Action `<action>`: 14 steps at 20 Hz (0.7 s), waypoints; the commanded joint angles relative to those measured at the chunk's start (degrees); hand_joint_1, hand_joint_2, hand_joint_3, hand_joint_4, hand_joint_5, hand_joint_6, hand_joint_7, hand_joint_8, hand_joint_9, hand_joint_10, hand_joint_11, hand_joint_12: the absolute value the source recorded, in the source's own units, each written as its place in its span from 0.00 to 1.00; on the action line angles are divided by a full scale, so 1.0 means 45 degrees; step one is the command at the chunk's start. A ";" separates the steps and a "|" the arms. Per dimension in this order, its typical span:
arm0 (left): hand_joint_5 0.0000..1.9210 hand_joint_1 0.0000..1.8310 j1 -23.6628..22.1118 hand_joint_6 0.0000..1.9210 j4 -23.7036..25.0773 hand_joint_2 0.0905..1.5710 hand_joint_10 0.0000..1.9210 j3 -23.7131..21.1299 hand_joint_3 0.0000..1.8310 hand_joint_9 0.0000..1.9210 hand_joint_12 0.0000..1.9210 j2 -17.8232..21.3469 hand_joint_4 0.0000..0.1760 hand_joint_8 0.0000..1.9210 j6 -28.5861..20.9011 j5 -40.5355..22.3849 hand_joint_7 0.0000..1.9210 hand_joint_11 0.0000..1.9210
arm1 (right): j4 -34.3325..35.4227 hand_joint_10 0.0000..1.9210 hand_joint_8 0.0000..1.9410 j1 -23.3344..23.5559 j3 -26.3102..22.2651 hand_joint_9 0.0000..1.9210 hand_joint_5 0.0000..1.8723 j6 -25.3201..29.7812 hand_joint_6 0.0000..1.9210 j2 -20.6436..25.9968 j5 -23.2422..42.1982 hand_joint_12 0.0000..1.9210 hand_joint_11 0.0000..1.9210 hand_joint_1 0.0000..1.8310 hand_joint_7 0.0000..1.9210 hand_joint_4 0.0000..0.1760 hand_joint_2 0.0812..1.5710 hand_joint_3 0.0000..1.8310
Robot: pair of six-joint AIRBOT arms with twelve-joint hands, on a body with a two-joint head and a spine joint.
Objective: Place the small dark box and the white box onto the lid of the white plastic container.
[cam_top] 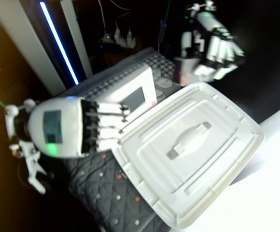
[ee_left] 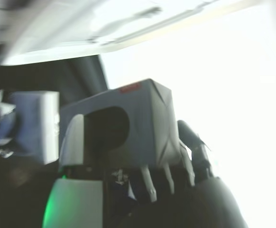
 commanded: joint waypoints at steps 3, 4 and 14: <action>0.57 0.68 -0.1208 0.34 0.0347 0.70 0.79 0.1305 0.00 0.32 1.00 -0.0945 0.00 0.72 0.0628 0.0739 0.44 0.23 | 0.0420 0.56 0.45 0.0637 0.1060 0.65 0.58 0.0009 0.35 -0.0651 0.0245 0.76 0.60 0.70 0.63 0.00 0.65 0.00; 0.57 0.68 -0.1596 0.35 0.0496 0.70 0.73 0.2107 0.00 0.29 0.99 -0.1595 0.00 0.69 0.0642 0.1665 0.44 0.17 | 0.0416 0.49 0.44 0.0865 0.1651 0.65 0.57 0.0009 0.34 -0.1050 -0.0655 0.73 0.59 0.70 0.62 0.00 0.65 0.00; 0.00 0.42 -0.2059 0.00 0.0832 0.58 0.00 0.3994 0.00 0.00 0.00 -0.3263 1.00 0.00 0.0659 0.4173 0.00 0.00 | -0.0026 0.00 0.00 0.1252 0.3036 0.00 0.00 0.0168 0.00 -0.2192 -0.2542 0.00 0.00 0.47 0.00 1.00 0.51 0.00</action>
